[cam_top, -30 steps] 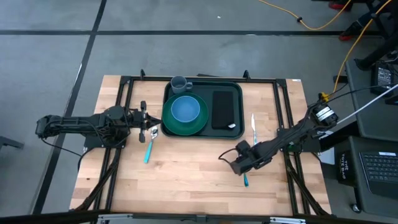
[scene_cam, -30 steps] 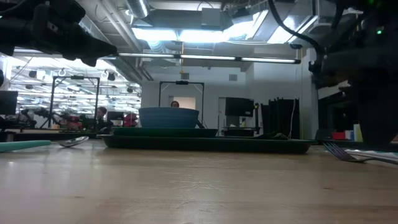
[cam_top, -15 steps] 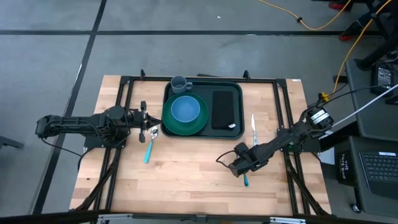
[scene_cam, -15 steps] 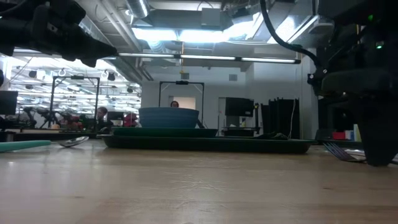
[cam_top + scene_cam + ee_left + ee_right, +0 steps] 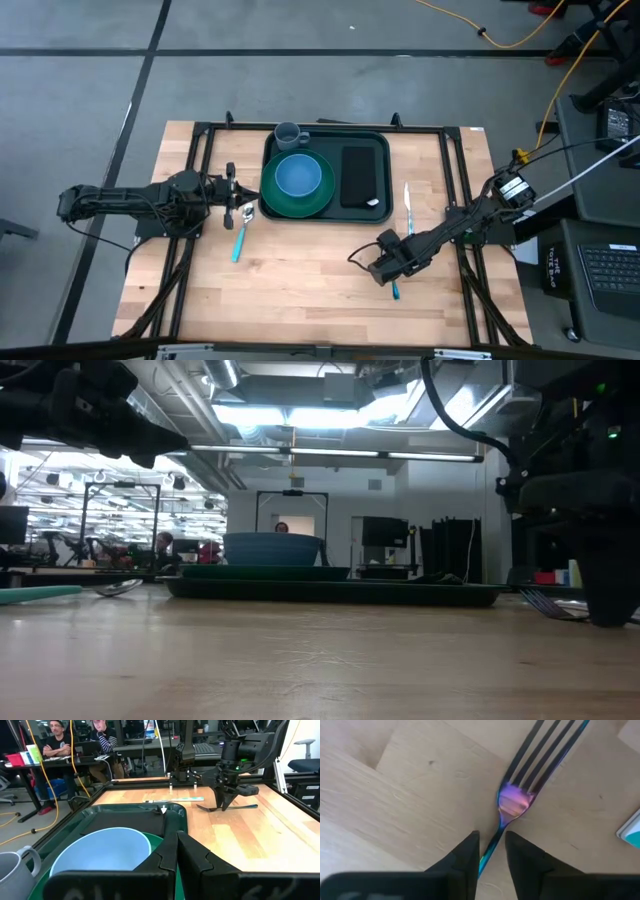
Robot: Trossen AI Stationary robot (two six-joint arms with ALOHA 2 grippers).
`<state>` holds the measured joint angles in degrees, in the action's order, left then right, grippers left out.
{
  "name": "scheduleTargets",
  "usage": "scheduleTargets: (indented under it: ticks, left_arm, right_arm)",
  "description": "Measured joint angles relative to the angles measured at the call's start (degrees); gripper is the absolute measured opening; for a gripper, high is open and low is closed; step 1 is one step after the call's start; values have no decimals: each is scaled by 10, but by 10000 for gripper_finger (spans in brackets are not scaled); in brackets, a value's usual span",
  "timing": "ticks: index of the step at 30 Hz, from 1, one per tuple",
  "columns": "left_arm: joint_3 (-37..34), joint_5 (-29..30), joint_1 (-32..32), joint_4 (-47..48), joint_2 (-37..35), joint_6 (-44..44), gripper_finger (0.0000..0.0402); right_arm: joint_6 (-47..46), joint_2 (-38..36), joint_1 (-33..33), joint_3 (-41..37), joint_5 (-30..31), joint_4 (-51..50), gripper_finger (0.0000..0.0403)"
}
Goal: Set up tray
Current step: Put the blue fork on the black napkin
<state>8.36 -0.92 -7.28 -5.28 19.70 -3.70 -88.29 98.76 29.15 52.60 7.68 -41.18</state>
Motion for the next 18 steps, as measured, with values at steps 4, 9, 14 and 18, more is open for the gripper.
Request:
scheduleTargets:
  ticks: [4, 9, 14, 18]
  left_arm:
    - [0, 0, 0, 0, 0, 0, 3]
    - [0, 0, 0, 0, 0, 11, 3]
    - [0, -1, 0, 0, 0, 14, 3]
    - [0, -1, 0, 0, 0, 14, 3]
  right_arm:
    - [0, 0, 0, 0, 1, -2, 68]
    - [-2, 0, 0, -1, 11, -1, 16]
    - [-3, 1, -1, -1, 13, 1, 19]
    - [-3, -1, -1, 1, 16, 0, 12]
